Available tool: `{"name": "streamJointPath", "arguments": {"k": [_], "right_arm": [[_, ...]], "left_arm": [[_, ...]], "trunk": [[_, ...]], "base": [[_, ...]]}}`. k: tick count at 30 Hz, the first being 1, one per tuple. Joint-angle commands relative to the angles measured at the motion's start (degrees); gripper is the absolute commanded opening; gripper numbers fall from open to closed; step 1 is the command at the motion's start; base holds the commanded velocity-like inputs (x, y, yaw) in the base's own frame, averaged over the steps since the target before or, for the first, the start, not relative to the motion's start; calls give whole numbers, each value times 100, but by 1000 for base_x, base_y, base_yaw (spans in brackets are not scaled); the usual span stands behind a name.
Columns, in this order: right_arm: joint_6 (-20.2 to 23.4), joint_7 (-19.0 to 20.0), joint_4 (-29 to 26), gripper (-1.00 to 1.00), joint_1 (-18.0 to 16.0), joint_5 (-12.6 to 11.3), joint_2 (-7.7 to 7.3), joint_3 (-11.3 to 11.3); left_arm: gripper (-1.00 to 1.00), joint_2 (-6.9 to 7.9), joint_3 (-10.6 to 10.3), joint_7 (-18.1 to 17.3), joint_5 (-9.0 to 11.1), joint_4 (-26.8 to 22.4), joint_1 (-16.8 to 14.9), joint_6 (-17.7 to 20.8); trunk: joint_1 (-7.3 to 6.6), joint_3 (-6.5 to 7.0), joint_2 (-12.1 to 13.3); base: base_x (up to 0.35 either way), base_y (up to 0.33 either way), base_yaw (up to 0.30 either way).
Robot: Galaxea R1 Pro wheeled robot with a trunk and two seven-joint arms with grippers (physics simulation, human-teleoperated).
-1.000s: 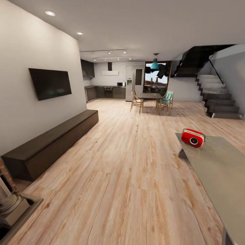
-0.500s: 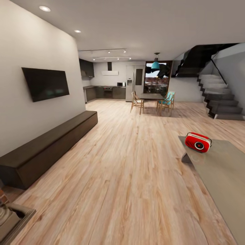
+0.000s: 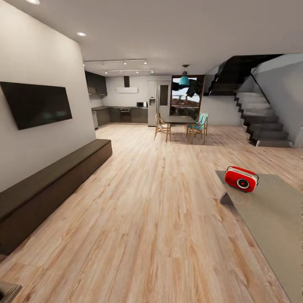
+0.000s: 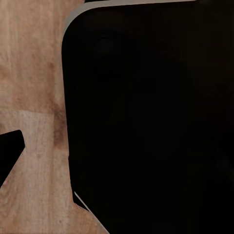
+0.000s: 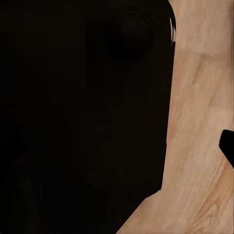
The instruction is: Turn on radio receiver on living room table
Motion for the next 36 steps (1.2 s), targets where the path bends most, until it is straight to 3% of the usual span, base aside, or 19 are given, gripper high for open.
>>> {"name": "streamJointPath", "arguments": {"k": [1, 13, 21, 30, 36], "right_arm": [[0, 0, 0, 100, 0, 0, 0, 0], [2, 0, 0, 100, 0, 0, 0, -2], [-5, -16, 0, 100, 2, -7, 0, -1], [-7, -18, 1, 100, 0, -9, 0, -6], [-7, -18, 0, 100, 0, -9, 0, -2]], "left_arm": [[100, 0, 0, 1, 0, 0, 0, 0], [100, -1, 0, -5, 0, 0, 0, 0], [100, 6, 0, 0, 2, -2, 0, -6], [100, 8, -15, -3, 315, -4, 0, -1], [100, 10, -17, -4, 362, -7, 0, 0]], "trunk": [[0, 0, 0], [0, 0, 0], [0, 0, 0], [0, 0, 0], [0, 0, 0]], "base": [[327, 0, -262], [327, 0, -265], [327, 0, -30], [327, 0, -1], [327, 0, 0]]}}
